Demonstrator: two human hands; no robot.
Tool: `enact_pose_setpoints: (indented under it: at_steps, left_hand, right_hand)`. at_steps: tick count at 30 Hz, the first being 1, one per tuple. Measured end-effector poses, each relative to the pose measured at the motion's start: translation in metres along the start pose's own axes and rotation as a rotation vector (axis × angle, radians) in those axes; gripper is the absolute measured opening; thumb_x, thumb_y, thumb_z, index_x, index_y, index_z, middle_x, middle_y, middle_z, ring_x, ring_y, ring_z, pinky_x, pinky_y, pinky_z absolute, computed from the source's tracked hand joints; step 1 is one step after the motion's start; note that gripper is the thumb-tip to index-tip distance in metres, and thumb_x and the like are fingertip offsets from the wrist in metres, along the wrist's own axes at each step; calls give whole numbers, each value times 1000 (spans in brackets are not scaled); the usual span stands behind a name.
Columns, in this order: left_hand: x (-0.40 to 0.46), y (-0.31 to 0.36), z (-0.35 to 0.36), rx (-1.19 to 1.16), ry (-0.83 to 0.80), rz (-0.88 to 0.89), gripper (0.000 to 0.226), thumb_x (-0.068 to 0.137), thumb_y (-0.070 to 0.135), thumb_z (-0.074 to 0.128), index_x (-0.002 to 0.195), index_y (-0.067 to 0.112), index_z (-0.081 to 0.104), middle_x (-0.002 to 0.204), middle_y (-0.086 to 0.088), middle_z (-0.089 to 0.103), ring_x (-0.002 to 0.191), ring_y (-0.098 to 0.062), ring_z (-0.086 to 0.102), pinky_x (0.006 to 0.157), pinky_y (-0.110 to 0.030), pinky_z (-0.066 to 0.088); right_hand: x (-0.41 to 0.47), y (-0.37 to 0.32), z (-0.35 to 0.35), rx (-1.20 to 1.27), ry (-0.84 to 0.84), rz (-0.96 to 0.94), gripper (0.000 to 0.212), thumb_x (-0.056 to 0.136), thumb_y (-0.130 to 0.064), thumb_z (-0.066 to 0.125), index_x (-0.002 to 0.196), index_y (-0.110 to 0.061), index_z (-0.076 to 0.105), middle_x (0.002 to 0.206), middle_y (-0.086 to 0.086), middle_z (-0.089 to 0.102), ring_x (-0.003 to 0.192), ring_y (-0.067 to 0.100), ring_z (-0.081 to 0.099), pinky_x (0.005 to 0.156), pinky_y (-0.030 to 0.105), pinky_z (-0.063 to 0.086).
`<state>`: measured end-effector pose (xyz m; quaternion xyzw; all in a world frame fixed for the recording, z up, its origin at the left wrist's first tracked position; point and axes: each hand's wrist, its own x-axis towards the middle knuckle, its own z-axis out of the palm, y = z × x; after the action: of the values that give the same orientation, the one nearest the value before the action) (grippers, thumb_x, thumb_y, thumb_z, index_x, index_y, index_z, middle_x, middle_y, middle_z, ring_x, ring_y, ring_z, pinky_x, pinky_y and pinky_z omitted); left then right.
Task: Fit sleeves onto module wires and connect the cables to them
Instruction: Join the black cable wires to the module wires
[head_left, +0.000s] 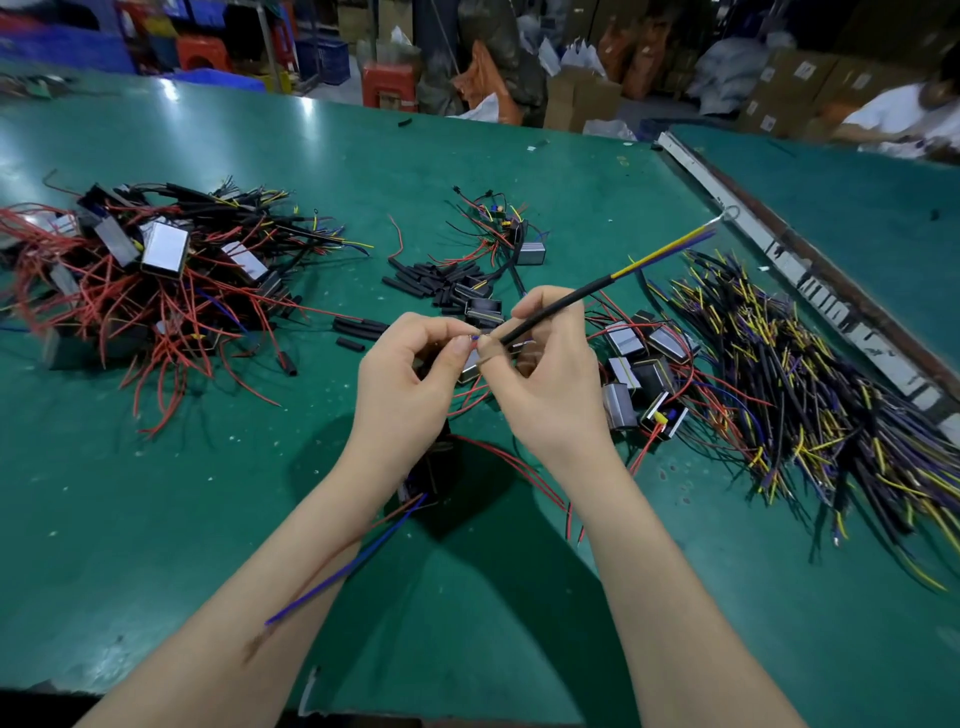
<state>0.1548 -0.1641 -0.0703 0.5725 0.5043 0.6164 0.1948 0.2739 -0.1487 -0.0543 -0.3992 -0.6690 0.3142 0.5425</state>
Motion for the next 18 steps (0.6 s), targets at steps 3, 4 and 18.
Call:
enact_pose_setpoints:
  at_steps: [3, 4, 18]
  left_hand:
    - [-1, -1, 1, 28, 14, 11, 28, 89, 9, 63, 84, 36, 62, 85, 4, 64, 76, -8, 56, 73, -20, 44]
    - [-1, -2, 1, 6, 1, -14, 26, 90, 9, 62, 85, 35, 63, 86, 2, 65, 76, -8, 56, 74, -23, 45]
    - [4, 2, -3, -192, -74, -193, 12, 91, 16, 60, 83, 22, 67, 66, 16, 66, 63, 6, 55, 65, -8, 43]
  right_hand:
    - [1, -1, -4, 1, -6, 0, 39, 84, -3, 64, 90, -31, 38, 79, 0, 62, 64, 4, 56, 61, 19, 46]
    - [2, -1, -5, 21, -12, 4, 39, 84, -2, 64, 90, -31, 38, 82, 2, 63, 65, 0, 56, 61, 15, 44]
    - [3, 5, -8, 7, -89, -36, 41, 86, 1, 61, 95, -32, 38, 79, -4, 61, 69, -3, 54, 67, 9, 41]
